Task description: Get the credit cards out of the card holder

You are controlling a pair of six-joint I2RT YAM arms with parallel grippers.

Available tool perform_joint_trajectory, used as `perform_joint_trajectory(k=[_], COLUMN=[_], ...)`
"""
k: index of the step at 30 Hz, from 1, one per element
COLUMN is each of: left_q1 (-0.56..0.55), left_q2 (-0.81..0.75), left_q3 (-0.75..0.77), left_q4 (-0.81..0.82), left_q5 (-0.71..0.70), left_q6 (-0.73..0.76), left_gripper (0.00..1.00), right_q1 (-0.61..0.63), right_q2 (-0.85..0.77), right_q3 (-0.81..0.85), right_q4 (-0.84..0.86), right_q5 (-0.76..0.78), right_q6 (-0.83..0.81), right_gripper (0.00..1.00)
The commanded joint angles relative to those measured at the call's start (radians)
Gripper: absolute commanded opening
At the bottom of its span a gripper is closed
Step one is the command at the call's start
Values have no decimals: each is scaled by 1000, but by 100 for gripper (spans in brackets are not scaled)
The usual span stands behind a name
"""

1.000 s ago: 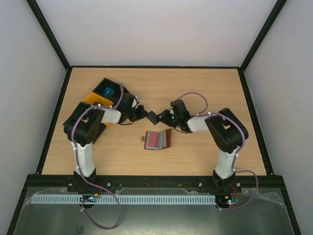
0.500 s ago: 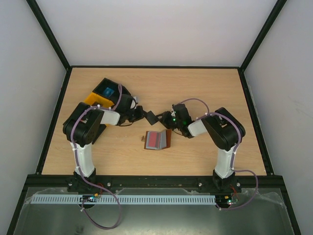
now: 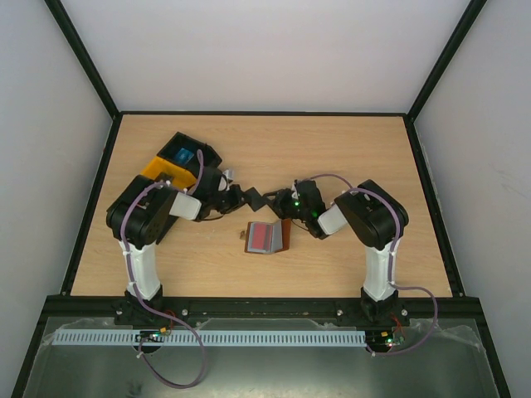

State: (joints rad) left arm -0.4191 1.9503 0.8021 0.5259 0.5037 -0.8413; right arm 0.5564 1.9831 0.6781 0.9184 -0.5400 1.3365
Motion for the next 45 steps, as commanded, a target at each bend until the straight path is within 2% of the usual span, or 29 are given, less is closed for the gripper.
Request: perform_joint_trajectory(k=[1,3,10,14,18,23,27,39,45], left_q1=[0,0,14,25,31,29,26,-12,-12], left_q2=[30,13,-61,-56,-16,21,25,23,15], left_q3=[-66,-59,52,78,89,96,82,-27,-37], left_q4=[-147,-149,-320,-372,-367,-342,-323,-222,-225], left_q5=[-25,-17,-121,-182,-175,-147,-133,-64,-67], left_q6=[-20,-23,45,62,62,61,52,-21,-19], left_gripper=[3,3,23,26,25,14,11,8,7], right_q1=[7,7,7,7,7,7,8,49,60], right_q2=[18,14,-34,-45,-43,-33,9,-7,-16], right_q3=[6,8,58,104,127,177,220,230,207], right_q4=[50,17,-226,-346,-399,-492,-553,-535,-446], right_q5=[-9,-1,93,134,158,187,156,51,-5], right_q6=[13,-7,-162,-236,-267,-327,-365,-312,-246], right_gripper=[32,32,32,32,33,33,33,33,33])
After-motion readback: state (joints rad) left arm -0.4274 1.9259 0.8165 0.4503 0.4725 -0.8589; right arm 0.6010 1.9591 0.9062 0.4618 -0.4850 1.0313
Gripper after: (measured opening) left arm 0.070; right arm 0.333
